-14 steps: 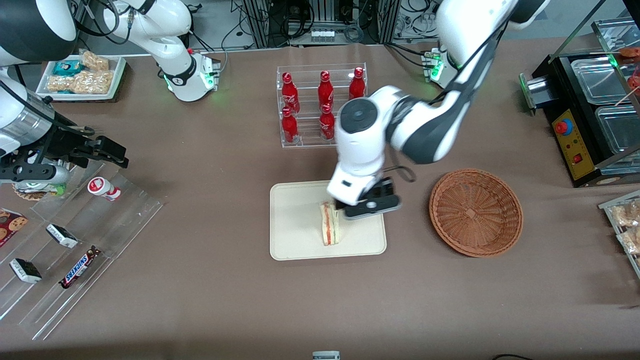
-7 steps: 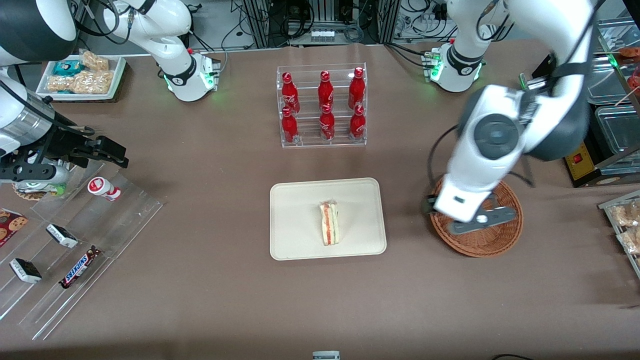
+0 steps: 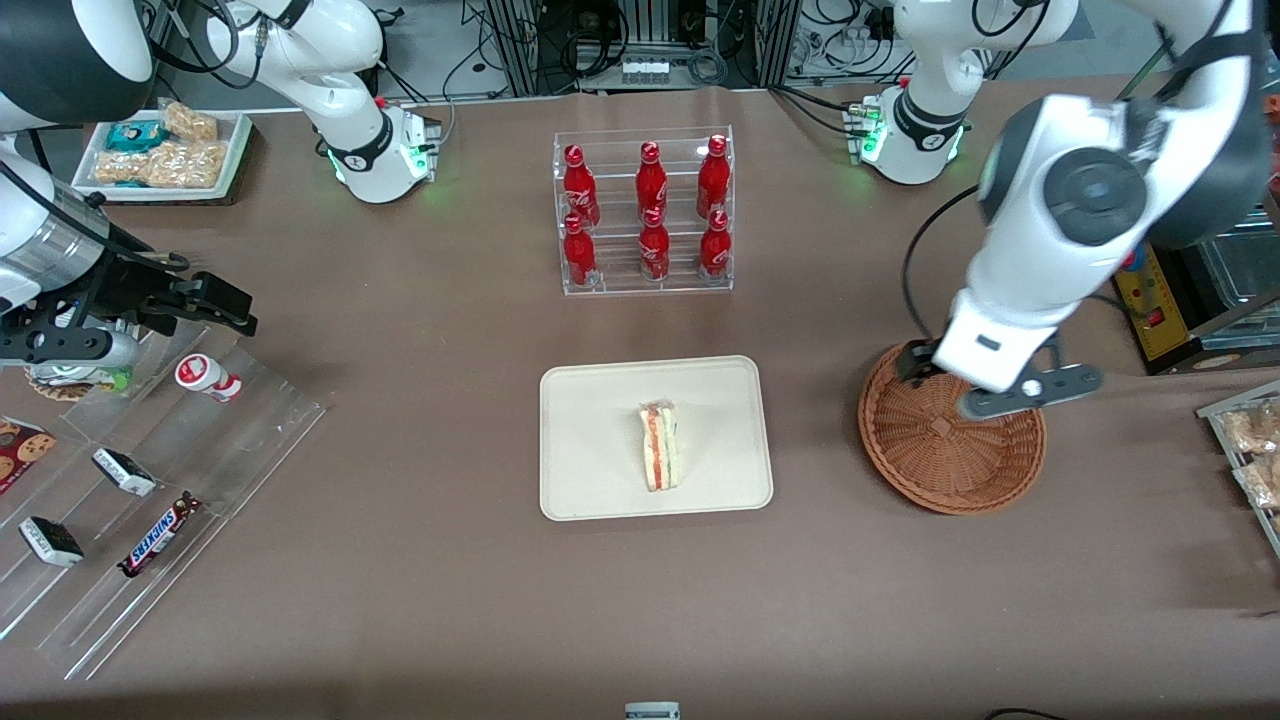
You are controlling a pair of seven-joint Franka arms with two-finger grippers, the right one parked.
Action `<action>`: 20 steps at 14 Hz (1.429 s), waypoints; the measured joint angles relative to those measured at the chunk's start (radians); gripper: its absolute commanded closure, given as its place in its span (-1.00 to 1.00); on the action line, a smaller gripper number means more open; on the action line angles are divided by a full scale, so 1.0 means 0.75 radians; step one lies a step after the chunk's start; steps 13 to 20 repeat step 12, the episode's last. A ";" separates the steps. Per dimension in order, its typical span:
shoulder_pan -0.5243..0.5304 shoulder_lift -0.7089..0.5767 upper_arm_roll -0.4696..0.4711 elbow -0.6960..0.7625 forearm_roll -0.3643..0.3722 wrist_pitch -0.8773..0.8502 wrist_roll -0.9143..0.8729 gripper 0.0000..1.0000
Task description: Place sandwich from basket to tray
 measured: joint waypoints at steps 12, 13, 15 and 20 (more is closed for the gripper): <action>0.053 -0.236 0.205 0.061 -0.117 -0.206 0.625 -1.00; 0.053 -0.236 0.205 0.061 -0.117 -0.206 0.625 -1.00; 0.053 -0.236 0.205 0.061 -0.117 -0.206 0.625 -1.00; 0.053 -0.236 0.205 0.061 -0.117 -0.206 0.625 -1.00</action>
